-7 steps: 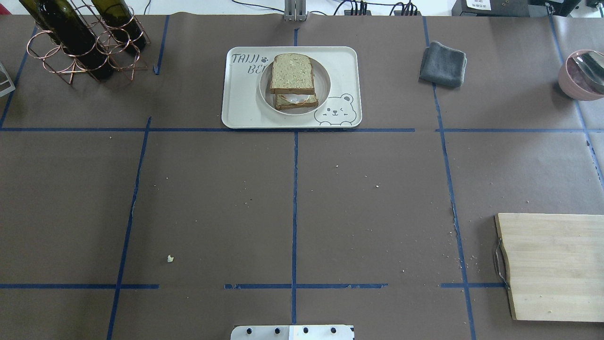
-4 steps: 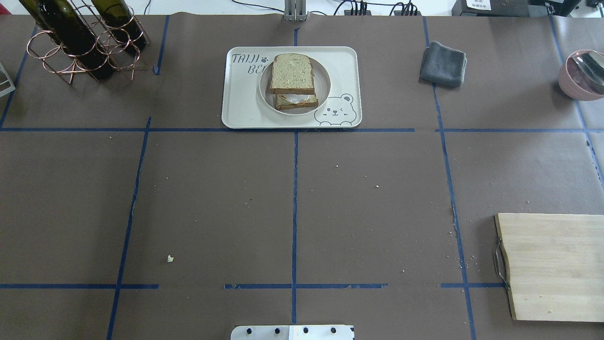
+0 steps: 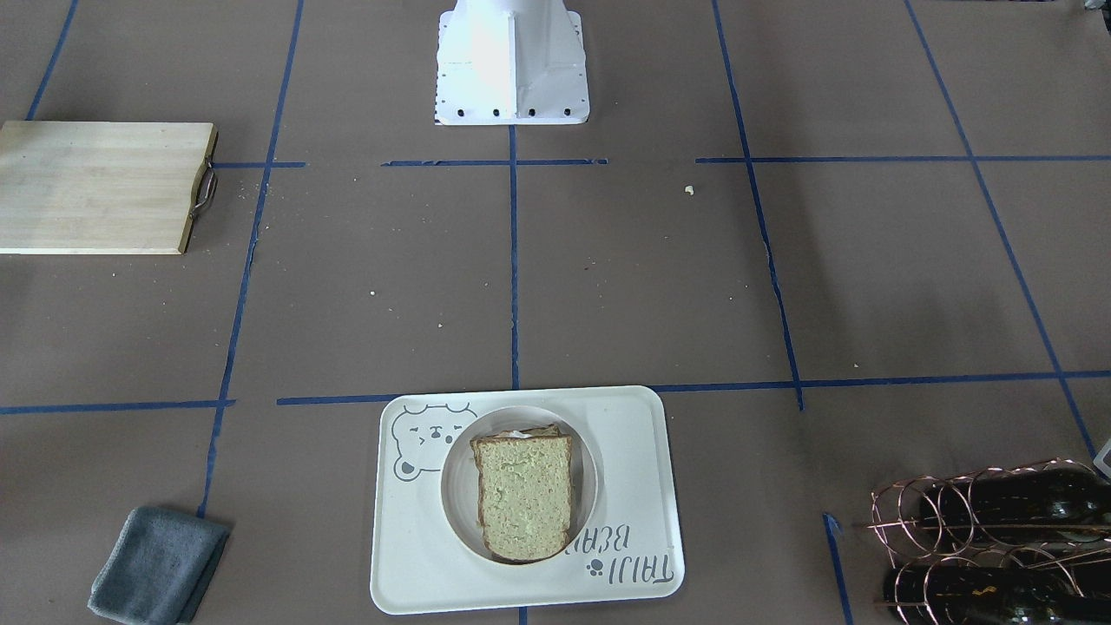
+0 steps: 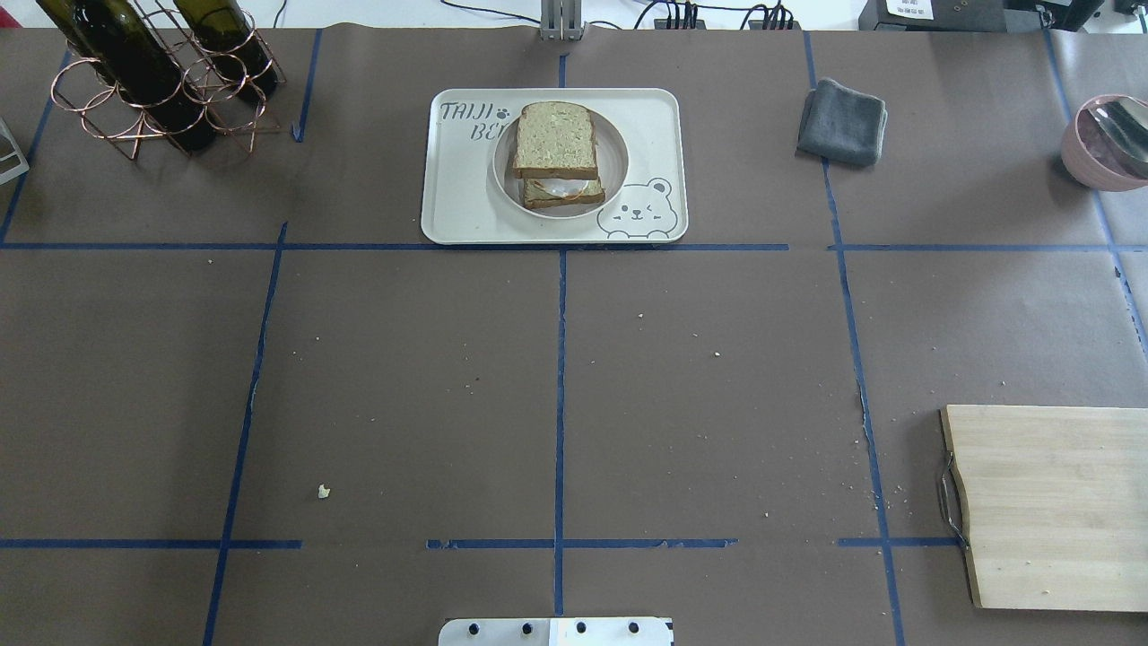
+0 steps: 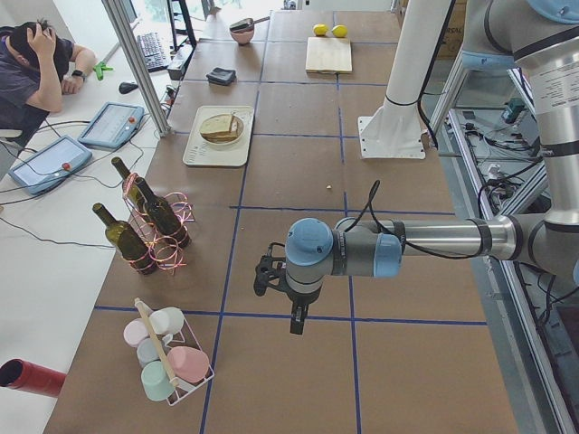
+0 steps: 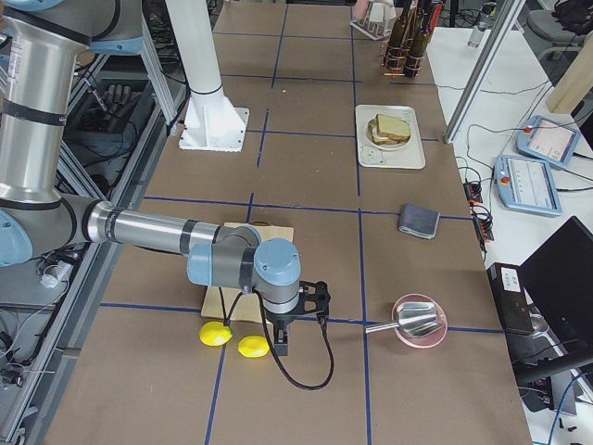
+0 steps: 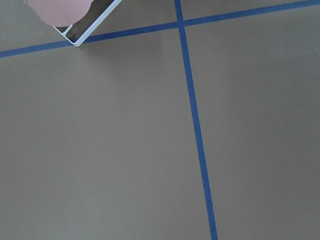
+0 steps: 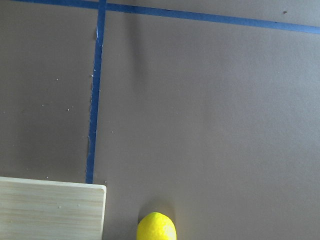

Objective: Make sandwich and place on tray

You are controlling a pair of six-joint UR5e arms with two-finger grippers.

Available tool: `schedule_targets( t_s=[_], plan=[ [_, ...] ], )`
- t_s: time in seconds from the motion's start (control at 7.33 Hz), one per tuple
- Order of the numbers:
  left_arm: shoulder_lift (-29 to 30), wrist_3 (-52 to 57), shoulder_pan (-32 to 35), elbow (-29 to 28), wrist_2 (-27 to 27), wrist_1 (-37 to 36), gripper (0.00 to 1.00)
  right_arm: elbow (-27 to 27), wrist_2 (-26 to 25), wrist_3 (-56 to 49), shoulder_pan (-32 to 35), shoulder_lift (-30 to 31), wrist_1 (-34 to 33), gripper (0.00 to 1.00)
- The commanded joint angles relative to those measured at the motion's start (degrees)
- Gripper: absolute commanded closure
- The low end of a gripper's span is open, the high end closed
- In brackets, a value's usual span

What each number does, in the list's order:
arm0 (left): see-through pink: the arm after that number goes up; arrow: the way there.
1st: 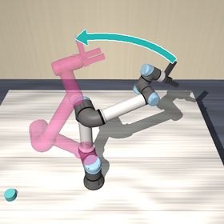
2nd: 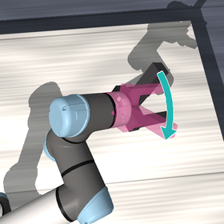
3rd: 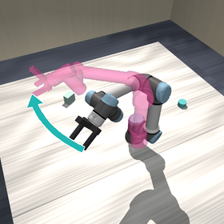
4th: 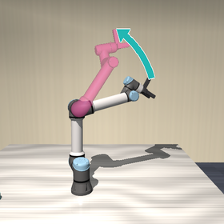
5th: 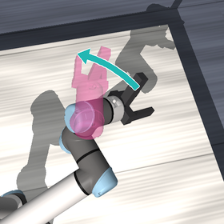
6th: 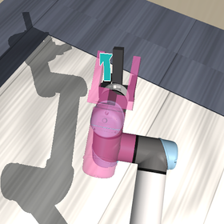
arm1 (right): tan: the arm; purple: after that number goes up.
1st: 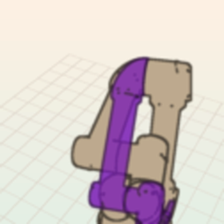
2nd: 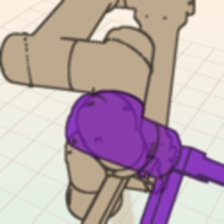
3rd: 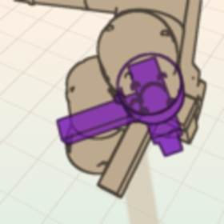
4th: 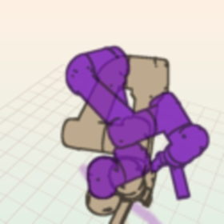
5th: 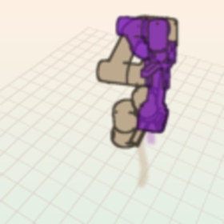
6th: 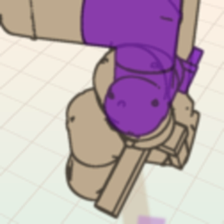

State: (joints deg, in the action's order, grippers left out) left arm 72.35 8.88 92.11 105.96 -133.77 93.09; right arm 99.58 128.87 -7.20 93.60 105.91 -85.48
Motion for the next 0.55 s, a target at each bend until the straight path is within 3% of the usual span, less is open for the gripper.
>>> schedule_targets(
  t_s=[0.0,0.41],
  plan=[
    [0.0,0.0,0.0,-0.1,0.0,-0.1,0.0,0.0,0.1,0.0,0.0,0.1,0.0,0.0],
    [-0.1,0.0,0.1,-0.3,0.0,0.0,0.0,-0.1,0.7,0.0,0.0,0.4,0.0,0.0]
  ],
)
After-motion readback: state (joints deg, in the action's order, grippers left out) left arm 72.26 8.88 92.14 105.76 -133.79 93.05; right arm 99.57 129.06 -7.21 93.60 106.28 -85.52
